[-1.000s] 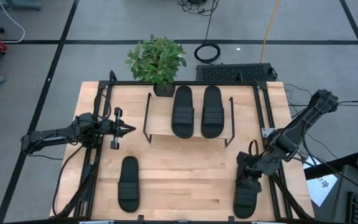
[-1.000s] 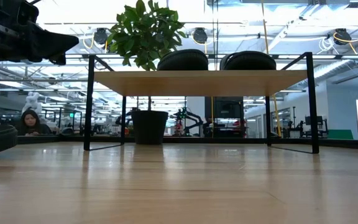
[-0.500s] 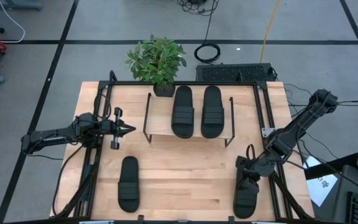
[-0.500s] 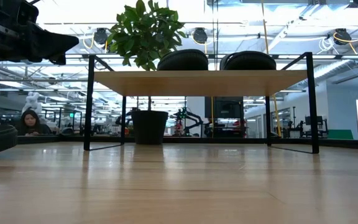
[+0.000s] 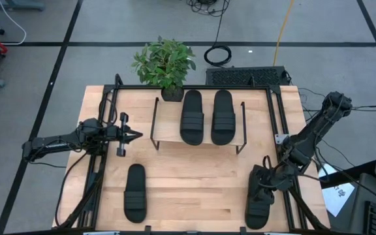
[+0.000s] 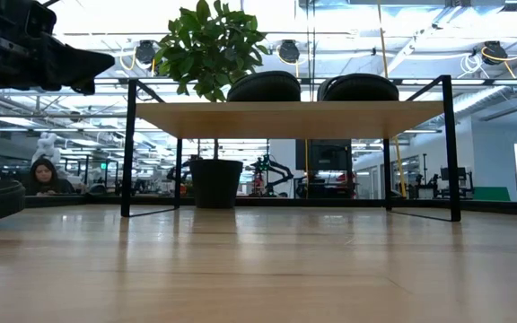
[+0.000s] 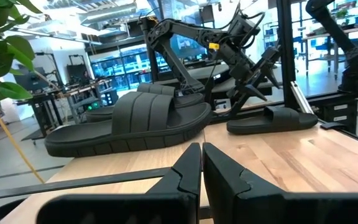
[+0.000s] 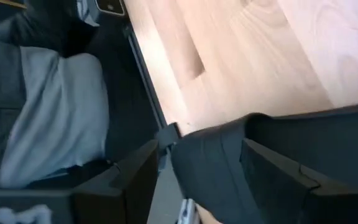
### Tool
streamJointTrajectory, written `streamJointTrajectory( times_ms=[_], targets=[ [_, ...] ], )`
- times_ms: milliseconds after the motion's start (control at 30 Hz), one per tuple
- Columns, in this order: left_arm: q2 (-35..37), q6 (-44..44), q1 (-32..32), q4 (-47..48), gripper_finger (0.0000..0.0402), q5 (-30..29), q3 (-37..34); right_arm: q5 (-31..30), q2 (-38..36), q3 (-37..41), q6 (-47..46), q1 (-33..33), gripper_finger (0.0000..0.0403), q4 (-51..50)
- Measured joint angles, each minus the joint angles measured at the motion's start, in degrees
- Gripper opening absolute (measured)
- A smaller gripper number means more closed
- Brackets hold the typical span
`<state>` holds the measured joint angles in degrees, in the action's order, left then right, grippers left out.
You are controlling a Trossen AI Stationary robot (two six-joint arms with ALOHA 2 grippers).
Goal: Pick and place slides into the shelf
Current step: Put the right black slide under the shelf
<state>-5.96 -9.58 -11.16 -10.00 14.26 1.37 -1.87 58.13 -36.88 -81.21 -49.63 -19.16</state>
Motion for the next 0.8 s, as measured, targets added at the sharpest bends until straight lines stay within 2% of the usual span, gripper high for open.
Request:
streamJointTrajectory(
  times_ms=[133, 267, 467, 633, 800],
  targets=[
    [0.0, 0.3, 0.0, 0.0, 0.0024, -1.5, 0.0, 0.2, 0.2, 1.1, 1.0, 0.0, 0.0221, -0.4],
    [0.0, 0.7, 0.0, 0.0, 0.0024, -3.3, 0.0, 0.6, 0.2, 5.3, 1.9, 0.0, 0.0221, 7.7],
    [0.0, 0.7, 0.0, 0.0, 0.0024, -4.6, 0.0, 5.6, 0.2, 11.9, -0.6, 0.0, 0.0222, 16.6],
    [0.0, 0.5, 0.0, 0.6, 0.0024, -5.4, 0.0, 8.1, 0.2, 14.9, -1.0, -0.5, 0.0222, 18.4],
    [0.0, 0.5, 0.0, 1.3, 0.0024, -7.1, 0.0, 7.7, 0.2, 17.1, -1.1, -1.0, 0.0222, 22.6]
  ],
)
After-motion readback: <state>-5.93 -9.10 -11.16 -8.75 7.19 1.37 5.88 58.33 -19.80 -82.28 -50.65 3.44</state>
